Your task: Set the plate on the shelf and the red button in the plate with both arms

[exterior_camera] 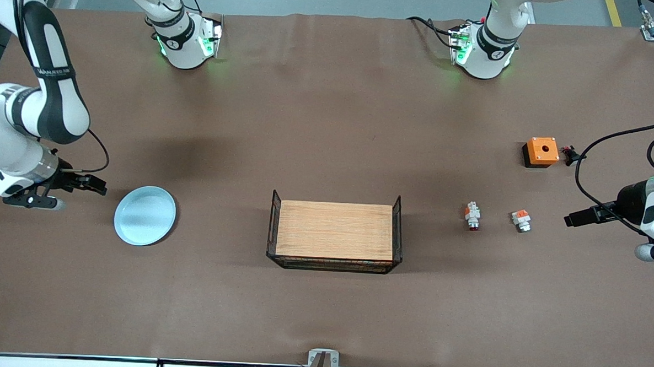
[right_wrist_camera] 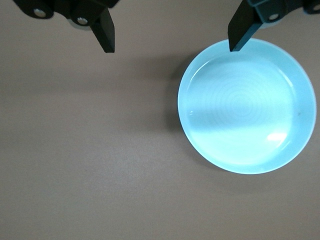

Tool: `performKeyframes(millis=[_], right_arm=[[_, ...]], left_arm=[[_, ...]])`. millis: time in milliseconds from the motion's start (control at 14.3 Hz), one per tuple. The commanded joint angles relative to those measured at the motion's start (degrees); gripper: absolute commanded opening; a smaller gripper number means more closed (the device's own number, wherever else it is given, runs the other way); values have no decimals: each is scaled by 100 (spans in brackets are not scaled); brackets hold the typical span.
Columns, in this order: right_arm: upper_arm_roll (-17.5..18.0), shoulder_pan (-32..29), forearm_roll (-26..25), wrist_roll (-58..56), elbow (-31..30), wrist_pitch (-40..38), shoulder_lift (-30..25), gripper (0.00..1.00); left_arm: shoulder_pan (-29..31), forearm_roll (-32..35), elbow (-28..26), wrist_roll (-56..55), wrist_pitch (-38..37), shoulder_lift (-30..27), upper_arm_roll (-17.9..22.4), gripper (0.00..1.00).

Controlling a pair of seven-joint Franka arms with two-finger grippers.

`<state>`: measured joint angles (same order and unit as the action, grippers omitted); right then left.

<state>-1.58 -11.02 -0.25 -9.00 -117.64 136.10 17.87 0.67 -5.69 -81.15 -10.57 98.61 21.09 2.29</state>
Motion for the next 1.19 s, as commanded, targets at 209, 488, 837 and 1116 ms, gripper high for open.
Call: performKeyframes(millis=[209, 488, 837, 1116], right_arm=[[44, -31, 60, -58, 513, 338, 831, 100], [44, -40, 87, -41, 646, 461, 1227, 99], [61, -23, 104, 21, 804, 479, 1526, 78], [70, -14, 113, 30, 953, 461, 1720, 43]], left_arm=[[-67, 183, 47, -514, 18, 474, -1, 100], [-278, 174, 47, -1471, 350, 826, -27, 100], [-542, 191, 3, -2687, 931, 1116, -36, 100], [-700, 200, -251, -2977, 1414, 1222, -36, 100]])
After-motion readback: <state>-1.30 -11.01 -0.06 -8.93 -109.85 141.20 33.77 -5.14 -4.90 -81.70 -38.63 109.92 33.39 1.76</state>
